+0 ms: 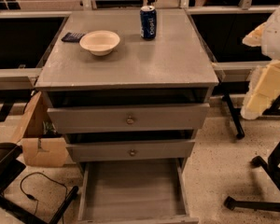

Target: Place pepsi can into bottom drawer

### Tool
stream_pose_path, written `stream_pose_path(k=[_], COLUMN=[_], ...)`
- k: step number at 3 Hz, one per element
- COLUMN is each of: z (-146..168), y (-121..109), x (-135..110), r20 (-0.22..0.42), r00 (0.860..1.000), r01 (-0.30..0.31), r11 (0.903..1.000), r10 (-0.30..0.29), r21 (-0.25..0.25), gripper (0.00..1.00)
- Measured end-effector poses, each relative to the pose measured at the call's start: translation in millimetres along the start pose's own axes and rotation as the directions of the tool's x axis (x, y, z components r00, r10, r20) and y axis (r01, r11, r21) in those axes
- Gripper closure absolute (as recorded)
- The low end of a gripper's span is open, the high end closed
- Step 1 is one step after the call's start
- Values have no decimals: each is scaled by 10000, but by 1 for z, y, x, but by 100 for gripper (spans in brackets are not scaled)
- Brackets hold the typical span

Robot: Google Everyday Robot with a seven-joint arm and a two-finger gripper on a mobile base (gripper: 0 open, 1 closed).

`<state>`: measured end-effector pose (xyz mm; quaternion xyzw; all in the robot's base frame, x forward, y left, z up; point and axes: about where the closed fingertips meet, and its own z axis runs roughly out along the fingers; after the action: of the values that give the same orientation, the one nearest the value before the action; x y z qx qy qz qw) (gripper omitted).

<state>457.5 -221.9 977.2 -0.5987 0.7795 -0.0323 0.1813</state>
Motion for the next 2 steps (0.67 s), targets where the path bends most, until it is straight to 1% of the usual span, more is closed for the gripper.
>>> stream_pose_path(k=[1,2], z=[13,16], y=[-62,-116], x=[-4,-23], r20=[1373,3042], r00=[9893,9464], r01=[-596,-1605], r11=[9952,9752], r10=[486,1082], r21=[770,1523], gripper=[0,0])
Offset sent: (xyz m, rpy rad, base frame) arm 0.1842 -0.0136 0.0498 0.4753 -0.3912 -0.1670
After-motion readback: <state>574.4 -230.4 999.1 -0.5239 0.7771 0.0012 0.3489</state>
